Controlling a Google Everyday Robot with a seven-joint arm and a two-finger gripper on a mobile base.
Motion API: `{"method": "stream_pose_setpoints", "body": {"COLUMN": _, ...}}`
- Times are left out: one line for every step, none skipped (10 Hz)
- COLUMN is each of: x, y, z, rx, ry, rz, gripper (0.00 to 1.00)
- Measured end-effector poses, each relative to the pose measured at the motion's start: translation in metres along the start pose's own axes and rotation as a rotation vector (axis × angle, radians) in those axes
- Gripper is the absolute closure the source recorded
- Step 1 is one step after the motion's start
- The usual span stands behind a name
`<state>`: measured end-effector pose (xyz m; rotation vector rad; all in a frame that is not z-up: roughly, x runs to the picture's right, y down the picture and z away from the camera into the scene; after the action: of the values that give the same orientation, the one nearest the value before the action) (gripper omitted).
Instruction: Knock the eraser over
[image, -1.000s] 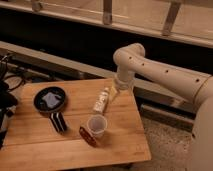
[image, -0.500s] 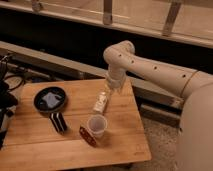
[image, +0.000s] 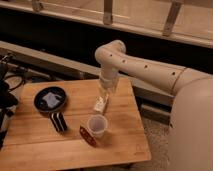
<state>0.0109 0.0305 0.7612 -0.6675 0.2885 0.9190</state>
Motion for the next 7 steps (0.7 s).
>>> {"method": "stream_pose_setpoints", "body": {"x": -0.005, "y": 0.005, "z": 0.001, "rx": 0.009, "ry": 0.0, "rz": -0.014, "gripper": 0.77}}
{"method": "stream_pose_setpoints", "body": {"x": -0.011, "y": 0.013, "z": 0.002, "rx": 0.008, "ry": -0.001, "rz": -0.026, "gripper": 0.85}}
{"method": "stream_pose_setpoints", "body": {"x": -0.018, "y": 0.019, "z": 0.003, "rx": 0.008, "ry": -0.005, "rz": -0.034, "gripper": 0.94}}
{"method": "stream_pose_setpoints", "body": {"x": -0.016, "y": 0.022, "z": 0.006, "rx": 0.014, "ry": 0.003, "rz": -0.038, "gripper": 0.99}}
{"method": "stream_pose_setpoints", "body": {"x": -0.017, "y": 0.025, "z": 0.008, "rx": 0.023, "ry": 0.01, "rz": -0.042, "gripper": 0.99}}
{"method": "stream_pose_setpoints", "body": {"x": -0.02, "y": 0.031, "z": 0.01, "rx": 0.028, "ry": 0.013, "rz": -0.051, "gripper": 0.99}}
{"method": "stream_pose_setpoints", "body": {"x": -0.023, "y": 0.039, "z": 0.012, "rx": 0.03, "ry": 0.016, "rz": -0.059, "gripper": 0.99}}
